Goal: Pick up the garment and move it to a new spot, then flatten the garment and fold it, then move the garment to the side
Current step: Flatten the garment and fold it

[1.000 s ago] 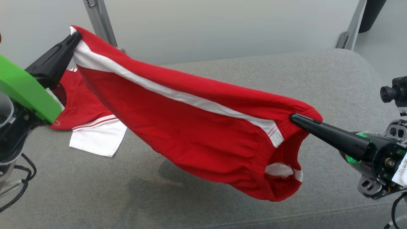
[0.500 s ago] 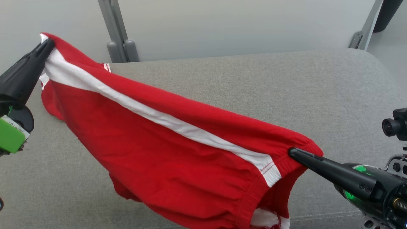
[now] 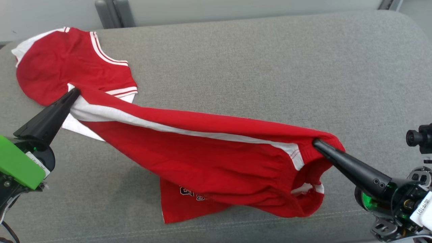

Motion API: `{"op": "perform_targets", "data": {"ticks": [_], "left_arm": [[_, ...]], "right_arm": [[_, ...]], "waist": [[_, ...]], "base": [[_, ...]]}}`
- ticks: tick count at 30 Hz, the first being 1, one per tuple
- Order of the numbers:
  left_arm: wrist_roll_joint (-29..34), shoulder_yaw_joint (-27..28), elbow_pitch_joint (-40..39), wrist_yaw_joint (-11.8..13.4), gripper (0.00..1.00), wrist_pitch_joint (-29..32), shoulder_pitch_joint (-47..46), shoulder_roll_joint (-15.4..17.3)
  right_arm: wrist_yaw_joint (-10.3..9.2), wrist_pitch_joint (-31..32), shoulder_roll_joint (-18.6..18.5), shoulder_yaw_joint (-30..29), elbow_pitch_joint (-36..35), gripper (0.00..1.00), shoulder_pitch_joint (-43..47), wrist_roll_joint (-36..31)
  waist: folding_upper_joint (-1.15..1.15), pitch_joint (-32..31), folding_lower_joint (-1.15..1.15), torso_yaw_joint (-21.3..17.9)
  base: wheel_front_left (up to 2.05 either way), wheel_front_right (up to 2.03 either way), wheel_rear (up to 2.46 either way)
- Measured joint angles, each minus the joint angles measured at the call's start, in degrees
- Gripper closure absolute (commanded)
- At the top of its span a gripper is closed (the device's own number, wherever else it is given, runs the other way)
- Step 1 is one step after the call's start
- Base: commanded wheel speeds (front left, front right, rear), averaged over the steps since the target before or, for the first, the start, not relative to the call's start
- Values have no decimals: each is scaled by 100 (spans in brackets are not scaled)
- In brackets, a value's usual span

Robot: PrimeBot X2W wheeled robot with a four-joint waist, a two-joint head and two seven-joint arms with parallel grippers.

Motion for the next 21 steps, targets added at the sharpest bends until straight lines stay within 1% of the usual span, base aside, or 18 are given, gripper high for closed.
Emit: {"op": "perform_targets", "data": {"ticks": [4, 5, 10, 12, 15, 19, 21], "left_arm": [[-10, 23, 20, 0, 100, 21, -18, -44], [-10, 31, 33, 0, 100, 24, -73, -103], [-7, 44, 178, 0, 100, 119, -571, -221], [-4, 30, 266, 0, 100, 174, -804, -318], [65, -93, 417, 0, 100, 286, -1165, -438], [180, -285, 691, 0, 95, 452, -1690, -632], [357, -390, 877, 0, 95, 552, -1939, -697]], "right_arm": [[1, -218, 168, -26, 304, 100, -54, -158], [0, -346, 247, -67, 499, 100, -132, -268], [1, -572, 460, -88, 942, 100, -576, -483], [0, -689, 559, -90, 1143, 100, -784, -554], [-3, -839, 747, -59, 1432, 100, -1102, -698], [-9, -1029, 1013, 31, 1808, 100, -1596, -828], [-10, -1111, 1107, 83, 1970, 100, -1868, -926]], "waist": [[0, 300, 0, -121], [0, 450, 0, -195], [0, 836, 0, -388], [0, 997, 0, -461], [0, 1242, 0, -560], [0, 1579, 0, -670], [0, 1746, 0, -717]], "base": [[0, 0, 0], [0, 0, 0], [0, 0, 0], [0, 0, 0], [0, 0, 0], [0, 0, 0], [0, 0, 0]]}}
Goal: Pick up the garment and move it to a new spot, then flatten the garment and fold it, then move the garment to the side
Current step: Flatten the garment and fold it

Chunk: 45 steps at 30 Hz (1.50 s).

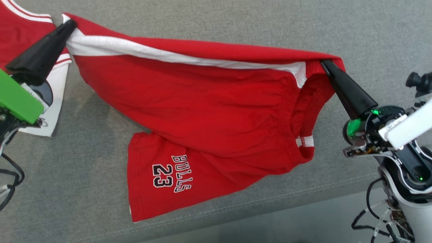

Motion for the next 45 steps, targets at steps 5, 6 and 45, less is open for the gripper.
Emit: {"op": "perform_targets", "data": {"ticks": [5, 6, 45], "left_arm": [[459, -215, 575, 0, 97, 127, -544, -148], [523, -275, 705, 0, 96, 156, -637, -200], [1340, -693, 3430, -65, 0, -439, -1156, -1717]], "right_arm": [[5, -141, 292, 203, 470, 100, -744, -218], [11, -182, 346, 234, 605, 100, -872, -257], [970, -683, -427, 1274, 2414, 0, -1293, -2286]], "waist": [[0, 409, 0, -123], [0, 481, 0, -155], [0, -187, 0, -865]], "base": [[0, 0, 0], [0, 0, 0], [0, 0, 0]]}}
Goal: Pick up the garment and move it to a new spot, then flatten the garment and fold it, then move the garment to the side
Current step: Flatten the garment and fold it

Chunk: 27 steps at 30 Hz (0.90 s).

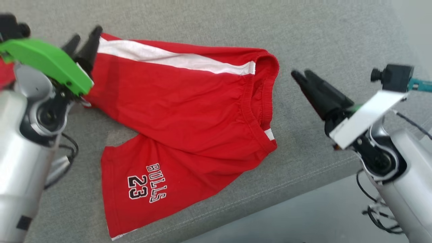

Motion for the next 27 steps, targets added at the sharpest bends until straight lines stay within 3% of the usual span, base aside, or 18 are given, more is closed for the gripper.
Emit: {"op": "perform_targets", "data": {"ticks": [12, 16, 21, 27], "left_arm": [[-588, 360, -910, -223, 0, -861, 1866, -207], [-764, 493, -1114, -243, 0, -1211, 2671, -342], [-1027, 324, -1267, -255, 0, -1388, 3483, -771], [-1001, 110, -1362, -394, 0, -1483, 3901, -768]], "right_arm": [[51, -220, -1247, 759, -248, 0, 1381, -1421], [51, -455, -1486, 1065, -313, 0, 1426, -2067], [52, -702, -1653, 1341, -315, 0, 1512, -2524], [52, -957, -1712, 1330, -211, 0, 1539, -2698]], "waist": [[0, -809, 0, 297], [0, -927, 0, 495], [0, -1013, 0, 755], [0, -1035, 0, 1053]], "base": [[0, 0, 0], [0, 0, 0], [0, 0, 0], [0, 0, 0]]}}
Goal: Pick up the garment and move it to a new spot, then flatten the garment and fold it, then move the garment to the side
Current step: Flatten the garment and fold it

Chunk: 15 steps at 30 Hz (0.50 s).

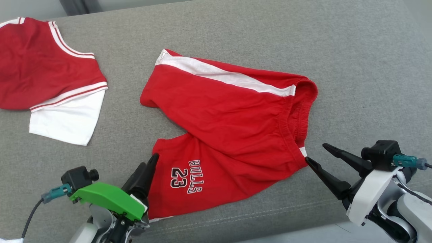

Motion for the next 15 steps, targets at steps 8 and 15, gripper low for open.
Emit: {"op": "perform_targets", "data": {"ticks": [8, 15], "left_arm": [[-55, -122, -126, -15, 0, 31, 606, 159], [-189, -183, -192, -44, 0, 125, 922, 281]], "right_arm": [[0, -213, -5, -88, 201, 0, 5, -15], [0, -333, 14, -158, 389, 0, 88, 48]], "waist": [[0, -6, 0, 136], [0, -13, 0, 79]], "base": [[0, 0, 0], [0, 0, 0]]}}
